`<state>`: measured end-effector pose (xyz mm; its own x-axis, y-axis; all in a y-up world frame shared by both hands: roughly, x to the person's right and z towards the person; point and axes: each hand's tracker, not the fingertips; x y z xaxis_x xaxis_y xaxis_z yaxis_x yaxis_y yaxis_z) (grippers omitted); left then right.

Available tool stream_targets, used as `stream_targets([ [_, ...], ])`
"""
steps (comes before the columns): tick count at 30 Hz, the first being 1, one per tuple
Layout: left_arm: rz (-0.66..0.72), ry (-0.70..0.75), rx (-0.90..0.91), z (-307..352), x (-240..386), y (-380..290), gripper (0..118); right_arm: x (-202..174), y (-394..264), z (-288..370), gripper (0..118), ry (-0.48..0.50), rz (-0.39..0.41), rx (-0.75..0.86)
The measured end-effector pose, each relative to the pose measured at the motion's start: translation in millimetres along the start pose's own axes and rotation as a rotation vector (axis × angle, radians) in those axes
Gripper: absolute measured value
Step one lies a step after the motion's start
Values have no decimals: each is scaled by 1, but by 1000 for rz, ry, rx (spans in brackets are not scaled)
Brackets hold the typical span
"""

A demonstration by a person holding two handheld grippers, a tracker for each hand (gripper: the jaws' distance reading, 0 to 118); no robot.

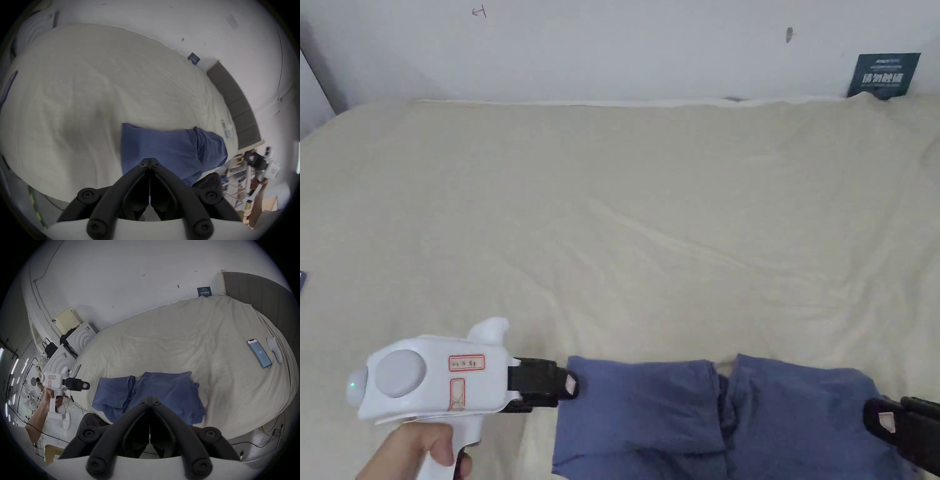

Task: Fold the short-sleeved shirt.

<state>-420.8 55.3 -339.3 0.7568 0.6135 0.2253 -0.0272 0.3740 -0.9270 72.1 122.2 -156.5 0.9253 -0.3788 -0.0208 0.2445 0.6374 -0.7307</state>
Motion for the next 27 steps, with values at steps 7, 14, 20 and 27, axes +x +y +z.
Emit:
stream_targets([
  [7, 213, -281, -93, -55, -42, -6, 112, -19, 5, -15, 0, 5, 15, -50],
  [14, 282, -491, -93, -91, -57, -13, 37, -15, 10, -21, 0, -21, -14, -76],
  [20, 257, -345, -23, -79, -55, -11, 7, -20, 12, -12, 0, -25, 0, -70],
  [27, 224, -186, 88, 12, -59, -4, 7, -25, 21, -13, 0, -14, 34, -61],
])
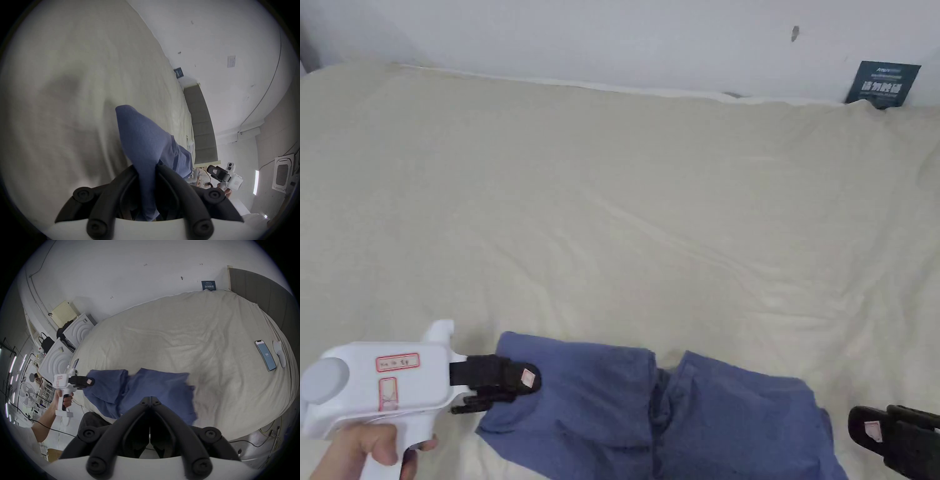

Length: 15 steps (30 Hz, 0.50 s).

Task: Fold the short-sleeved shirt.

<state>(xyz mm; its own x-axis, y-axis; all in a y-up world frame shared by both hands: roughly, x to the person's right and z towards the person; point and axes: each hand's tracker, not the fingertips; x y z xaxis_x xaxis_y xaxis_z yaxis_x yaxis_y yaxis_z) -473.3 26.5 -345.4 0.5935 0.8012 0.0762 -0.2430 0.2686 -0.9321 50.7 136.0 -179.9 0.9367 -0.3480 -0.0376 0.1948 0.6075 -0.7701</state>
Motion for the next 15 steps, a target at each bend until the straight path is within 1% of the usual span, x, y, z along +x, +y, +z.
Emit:
stream_targets([
  [1, 2, 10, 24, 14, 2, 1, 7, -1, 1, 0, 0, 7, 8, 1],
  [2, 4, 41, 33, 31, -6, 16, 7, -2, 2, -1, 0, 7, 14, 4],
  [5, -35, 197, 80, 75, 2, 23, 7, -3, 4, 1, 0, 20, 31, 15],
  [6, -29, 236, 94, 86, 4, 29, 7, -3, 5, 2, 0, 26, 33, 19],
  [7, -55, 287, 100, 95, 11, 29, 7, -4, 4, 4, 0, 31, 37, 24],
  [8, -71, 309, 111, 101, 19, 29, 7, -4, 4, 5, 0, 33, 41, 30],
  [10, -145, 406, 90, 103, 42, 29, 7, -4, 3, 8, 0, 22, 64, 39],
  [15, -301, 566, 46, 77, 108, 17, 7, 0, -5, 21, 0, -6, 99, 82],
])
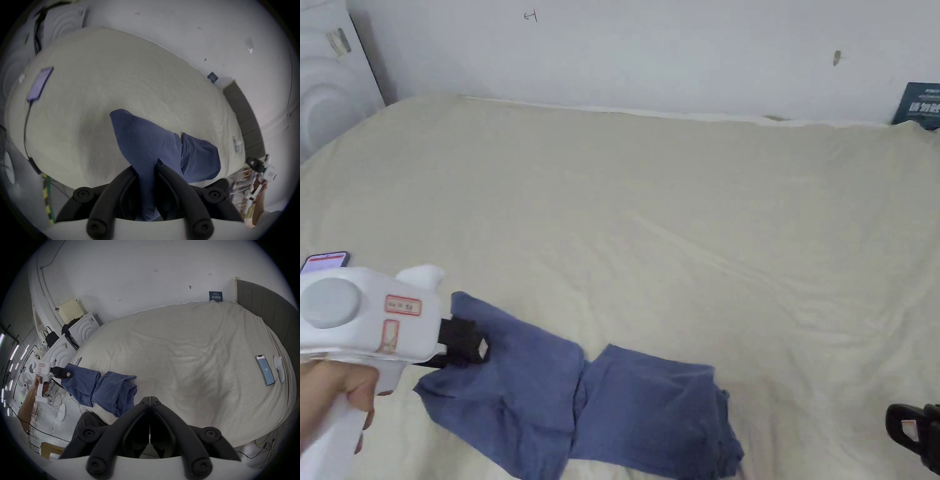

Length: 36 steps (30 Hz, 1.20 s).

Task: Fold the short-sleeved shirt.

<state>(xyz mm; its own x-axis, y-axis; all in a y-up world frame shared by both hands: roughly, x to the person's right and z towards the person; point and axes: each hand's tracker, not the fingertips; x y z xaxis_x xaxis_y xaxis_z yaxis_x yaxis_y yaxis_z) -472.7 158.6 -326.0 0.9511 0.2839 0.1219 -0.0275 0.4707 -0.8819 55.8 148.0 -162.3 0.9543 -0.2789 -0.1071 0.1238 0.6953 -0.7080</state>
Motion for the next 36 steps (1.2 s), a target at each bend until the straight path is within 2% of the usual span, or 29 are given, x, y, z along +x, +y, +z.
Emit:
stream_targets([
  [3, -149, 139, -49, -4, 54, -1, 7, 3, -6, 13, 0, -70, 57, 53],
  [5, -215, 176, -70, -10, 87, 0, 7, 9, -8, 22, 0, -82, 80, 58],
  [8, -293, 180, -104, -26, 127, 1, 7, 21, -11, 33, 0, -77, 65, 63],
  [17, -629, 373, -234, -122, 259, -39, 10, 45, -27, 61, 0, -79, 7, 107],
  [18, -674, 386, -249, -140, 277, -50, 34, 47, -29, 61, 0, -80, -6, 111],
  [19, -705, 351, -244, -157, 293, -61, 83, 49, -31, 61, 0, -81, -25, 107],
  [20, -693, 262, -252, -172, 305, -71, 118, 51, -32, 61, 0, -85, -42, 102],
  [21, -704, 138, -281, -176, 309, -84, 109, 52, -34, 62, 0, -91, -55, 97],
  [22, -626, 32, -259, -177, 312, -85, 106, 53, -36, 65, 0, -91, -61, 98],
  [23, -562, 6, -298, -168, 322, -85, 105, 54, -38, 68, 0, -88, -64, 101],
  [24, -492, -35, -322, -158, 318, -84, 97, 55, -38, 70, 0, -90, -71, 103],
  [25, -462, -92, -307, -143, 309, -82, 65, 57, -38, 71, 0, -94, -76, 101],
  [26, -477, -137, -243, -122, 295, -82, 0, 58, -37, 72, 0, -93, -77, 101],
  [27, -509, -168, -173, -109, 292, -68, 0, 59, -36, 72, 0, -92, -78, 100],
  [28, -481, -128, -85, -91, 273, -61, 0, 61, -35, 71, 0, -92, -79, 101],
  [29, -431, -53, -87, -82, 258, -51, 0, 61, -35, 70, 0, -87, -79, 103],
  [30, -368, 68, -82, -75, 239, -44, 0, 62, -33, 68, 0, -74, -79, 102],
  [32, -364, 337, -13, -78, 197, -42, 0, 62, -31, 64, 0, -58, -78, 100],
  [34, -353, 765, -68, -112, 176, -43, 0, 60, -30, 60, 0, -41, -76, 98],
  [35, -386, 852, -96, -132, 169, -48, 0, 59, -30, 59, 0, -32, -78, 94],
  [36, -411, 878, -126, -150, 169, -55, 0, 57, -32, 59, 0, -26, -80, 93],
])
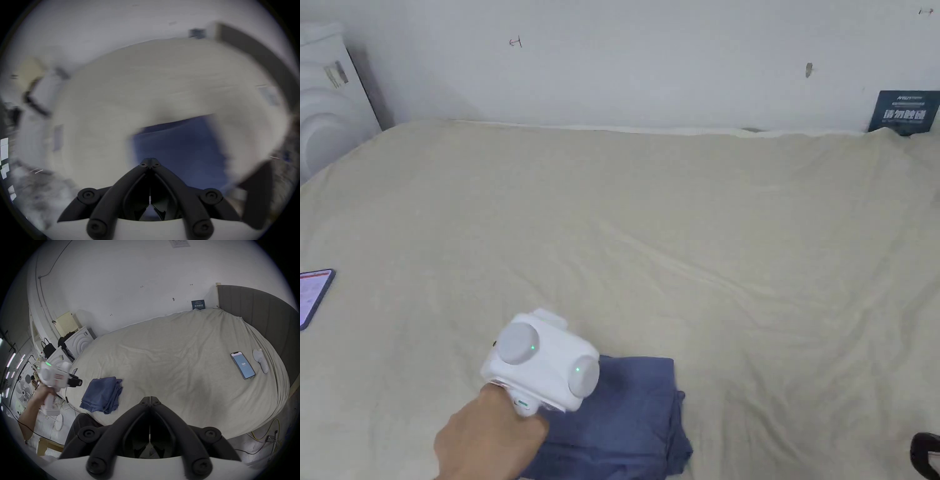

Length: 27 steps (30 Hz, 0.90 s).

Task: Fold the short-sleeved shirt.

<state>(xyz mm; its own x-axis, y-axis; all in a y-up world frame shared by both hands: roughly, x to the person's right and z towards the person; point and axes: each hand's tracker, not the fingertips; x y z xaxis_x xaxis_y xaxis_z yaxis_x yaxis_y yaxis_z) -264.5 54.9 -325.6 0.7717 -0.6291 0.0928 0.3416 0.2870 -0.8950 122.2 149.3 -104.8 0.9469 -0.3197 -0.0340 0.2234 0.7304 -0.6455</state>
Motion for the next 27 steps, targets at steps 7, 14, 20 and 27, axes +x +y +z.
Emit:
stream_targets([
  [7, -254, -25, 256, 75, 159, -10, 0, 1, -8, 11, 0, -18, -21, -11],
  [14, 26, -826, 281, 128, 93, 24, 0, -17, 8, -6, 0, -50, -7, -61],
  [20, 225, -1014, 149, 18, -63, -6, 0, -81, 18, -127, 0, 235, -73, -211],
  [27, 421, -1065, 59, -88, -133, -47, 0, -110, -20, -278, 0, 565, -306, -337],
])
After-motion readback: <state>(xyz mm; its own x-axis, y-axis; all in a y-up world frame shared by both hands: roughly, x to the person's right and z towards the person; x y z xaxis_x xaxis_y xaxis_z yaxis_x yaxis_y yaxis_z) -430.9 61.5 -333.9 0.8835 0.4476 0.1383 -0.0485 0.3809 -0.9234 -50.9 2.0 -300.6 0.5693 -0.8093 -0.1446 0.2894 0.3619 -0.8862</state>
